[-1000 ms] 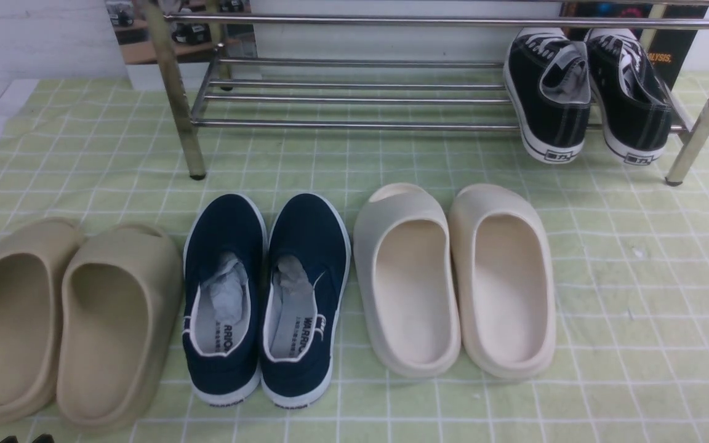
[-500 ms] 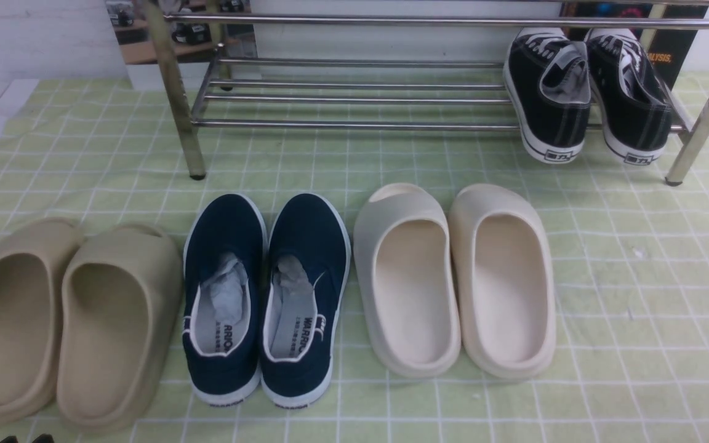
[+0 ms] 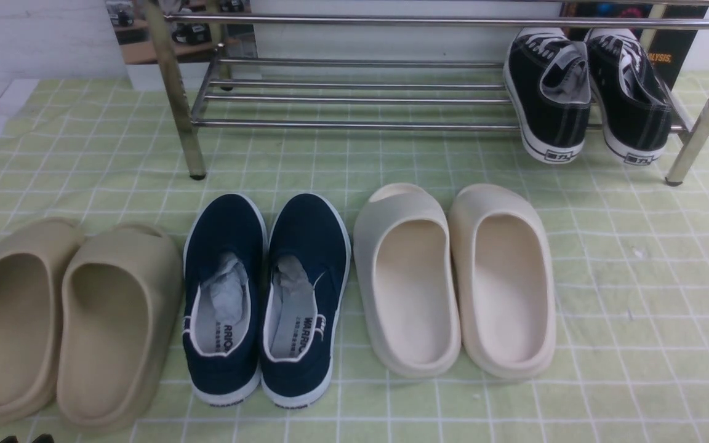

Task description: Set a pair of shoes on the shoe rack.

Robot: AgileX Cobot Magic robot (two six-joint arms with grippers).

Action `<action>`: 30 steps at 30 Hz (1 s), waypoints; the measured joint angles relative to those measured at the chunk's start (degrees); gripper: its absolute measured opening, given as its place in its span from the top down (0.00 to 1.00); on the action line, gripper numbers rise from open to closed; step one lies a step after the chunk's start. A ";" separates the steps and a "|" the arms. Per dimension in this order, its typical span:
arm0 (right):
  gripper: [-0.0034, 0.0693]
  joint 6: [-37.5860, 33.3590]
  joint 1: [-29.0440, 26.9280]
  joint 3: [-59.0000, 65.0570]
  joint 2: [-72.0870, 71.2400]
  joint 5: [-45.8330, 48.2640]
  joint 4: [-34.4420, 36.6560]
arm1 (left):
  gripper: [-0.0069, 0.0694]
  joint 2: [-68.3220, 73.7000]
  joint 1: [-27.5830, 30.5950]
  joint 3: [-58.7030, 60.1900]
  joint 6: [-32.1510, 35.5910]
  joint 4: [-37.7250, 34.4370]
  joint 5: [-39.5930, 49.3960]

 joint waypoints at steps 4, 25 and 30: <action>0.87 0.00 0.00 0.00 0.00 0.00 0.00 | 0.60 0.00 0.00 0.00 0.00 0.00 0.00; 0.83 0.00 0.00 0.00 0.00 0.06 0.00 | 0.60 0.00 0.00 0.00 0.00 0.00 0.00; 0.82 0.00 0.00 0.00 0.00 0.06 0.00 | 0.60 0.00 0.00 0.00 0.00 0.00 0.00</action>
